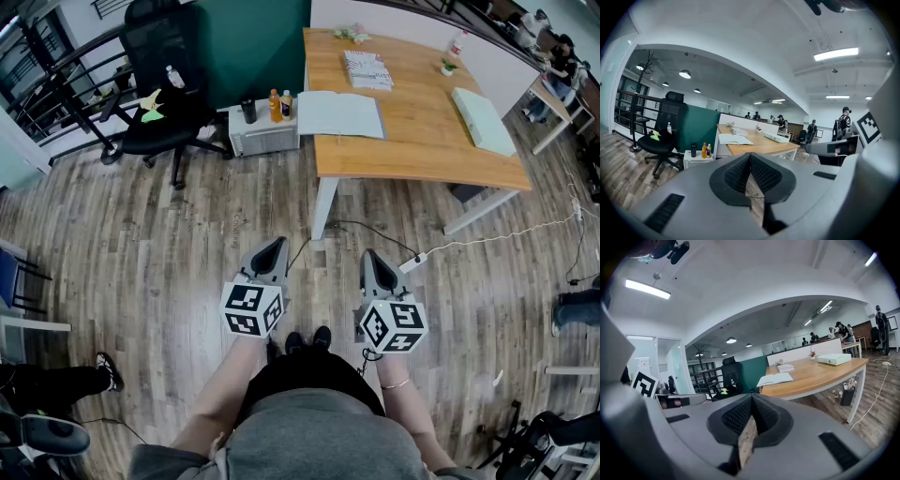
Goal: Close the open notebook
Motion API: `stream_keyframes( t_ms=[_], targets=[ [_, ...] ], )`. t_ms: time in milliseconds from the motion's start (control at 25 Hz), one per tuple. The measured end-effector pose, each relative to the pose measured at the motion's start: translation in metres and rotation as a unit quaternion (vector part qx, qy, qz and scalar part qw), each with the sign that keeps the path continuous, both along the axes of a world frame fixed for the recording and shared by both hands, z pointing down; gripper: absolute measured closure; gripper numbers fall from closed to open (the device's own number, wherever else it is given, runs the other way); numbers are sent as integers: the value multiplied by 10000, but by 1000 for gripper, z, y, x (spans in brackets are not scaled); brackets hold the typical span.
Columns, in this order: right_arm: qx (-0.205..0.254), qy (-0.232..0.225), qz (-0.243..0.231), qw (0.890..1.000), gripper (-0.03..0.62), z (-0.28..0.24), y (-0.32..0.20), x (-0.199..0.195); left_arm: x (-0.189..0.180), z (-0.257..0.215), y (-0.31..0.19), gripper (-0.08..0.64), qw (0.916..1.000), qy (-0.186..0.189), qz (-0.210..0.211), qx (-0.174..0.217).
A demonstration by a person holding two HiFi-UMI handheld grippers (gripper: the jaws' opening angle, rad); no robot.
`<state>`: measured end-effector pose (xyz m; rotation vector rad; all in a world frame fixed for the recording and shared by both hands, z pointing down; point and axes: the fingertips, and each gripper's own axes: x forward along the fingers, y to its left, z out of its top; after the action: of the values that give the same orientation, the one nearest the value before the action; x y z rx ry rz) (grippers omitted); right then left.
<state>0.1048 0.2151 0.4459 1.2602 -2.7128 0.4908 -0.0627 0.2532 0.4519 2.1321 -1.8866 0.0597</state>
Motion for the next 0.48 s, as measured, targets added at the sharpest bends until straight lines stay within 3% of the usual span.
stream_keyframes(
  t_ms=[480],
  targets=[
    [107, -101, 3, 9999, 588, -3, -25, 23, 29, -10, -22, 535, 9997, -82, 127, 170]
  ],
)
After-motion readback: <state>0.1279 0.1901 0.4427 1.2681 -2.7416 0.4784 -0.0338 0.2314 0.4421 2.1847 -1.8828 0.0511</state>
